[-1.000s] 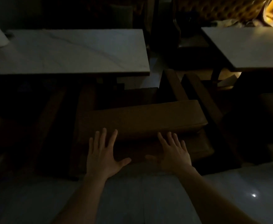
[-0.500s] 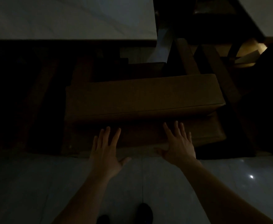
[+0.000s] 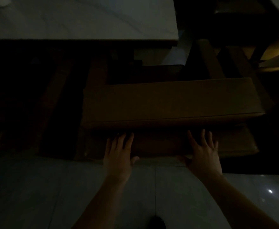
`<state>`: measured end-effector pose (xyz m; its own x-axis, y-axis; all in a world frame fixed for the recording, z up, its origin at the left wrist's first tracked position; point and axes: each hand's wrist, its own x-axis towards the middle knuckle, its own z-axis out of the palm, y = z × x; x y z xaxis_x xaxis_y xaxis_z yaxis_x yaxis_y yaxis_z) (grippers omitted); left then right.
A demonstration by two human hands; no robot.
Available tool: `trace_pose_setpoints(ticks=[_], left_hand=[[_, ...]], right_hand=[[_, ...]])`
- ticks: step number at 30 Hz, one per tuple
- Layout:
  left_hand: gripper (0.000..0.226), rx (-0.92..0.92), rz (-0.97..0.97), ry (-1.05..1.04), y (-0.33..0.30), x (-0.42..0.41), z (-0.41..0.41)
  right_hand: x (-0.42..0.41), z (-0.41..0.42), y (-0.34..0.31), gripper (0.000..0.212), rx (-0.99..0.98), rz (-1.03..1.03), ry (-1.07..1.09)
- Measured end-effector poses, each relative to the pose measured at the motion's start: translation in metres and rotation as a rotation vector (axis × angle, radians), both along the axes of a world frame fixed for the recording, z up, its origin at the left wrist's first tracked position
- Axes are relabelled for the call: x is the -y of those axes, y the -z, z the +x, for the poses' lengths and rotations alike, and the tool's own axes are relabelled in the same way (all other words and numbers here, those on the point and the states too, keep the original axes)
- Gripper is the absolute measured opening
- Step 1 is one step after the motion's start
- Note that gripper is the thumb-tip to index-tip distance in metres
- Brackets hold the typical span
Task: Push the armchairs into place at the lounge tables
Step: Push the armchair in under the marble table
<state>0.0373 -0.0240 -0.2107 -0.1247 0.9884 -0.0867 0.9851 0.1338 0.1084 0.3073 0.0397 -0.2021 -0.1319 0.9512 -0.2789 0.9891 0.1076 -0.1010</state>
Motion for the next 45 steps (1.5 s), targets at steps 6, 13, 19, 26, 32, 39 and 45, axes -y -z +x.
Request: trace_pose_setpoints(ticks=[6,13,19,26,32,39,45], left_hand=[[0.089,0.05,-0.001,-0.002,0.005,-0.005,-0.012],[0.084,0.039,-0.03,0.029,0.007,-0.007,-0.022],[0.084,0.02,-0.021,0.035,0.006,0.005,-0.051],[0.078,0.071,0.017,0.026,0.003,0.027,-0.08],[0.073,0.09,-0.03,0.018,-0.002,0.03,-0.08],[0.086,0.132,-0.183,0.047,-0.022,0.034,-0.077],[0.085,0.176,-0.171,0.089,-0.07,0.054,-0.072]], right_hand=[[0.003,-0.012,-0.007,0.109,0.007,-0.029,0.044],[0.006,-0.021,-0.005,0.113,-0.002,-0.021,0.079],[0.028,-0.05,-0.002,0.108,-0.044,-0.05,0.126],[0.051,-0.076,0.005,0.116,-0.029,-0.043,0.11],[0.053,-0.075,0.002,0.109,-0.027,-0.069,0.081],[0.045,-0.07,-0.024,0.102,0.026,-0.209,0.035],[0.095,-0.084,-0.069,0.09,-0.075,-0.181,0.096]])
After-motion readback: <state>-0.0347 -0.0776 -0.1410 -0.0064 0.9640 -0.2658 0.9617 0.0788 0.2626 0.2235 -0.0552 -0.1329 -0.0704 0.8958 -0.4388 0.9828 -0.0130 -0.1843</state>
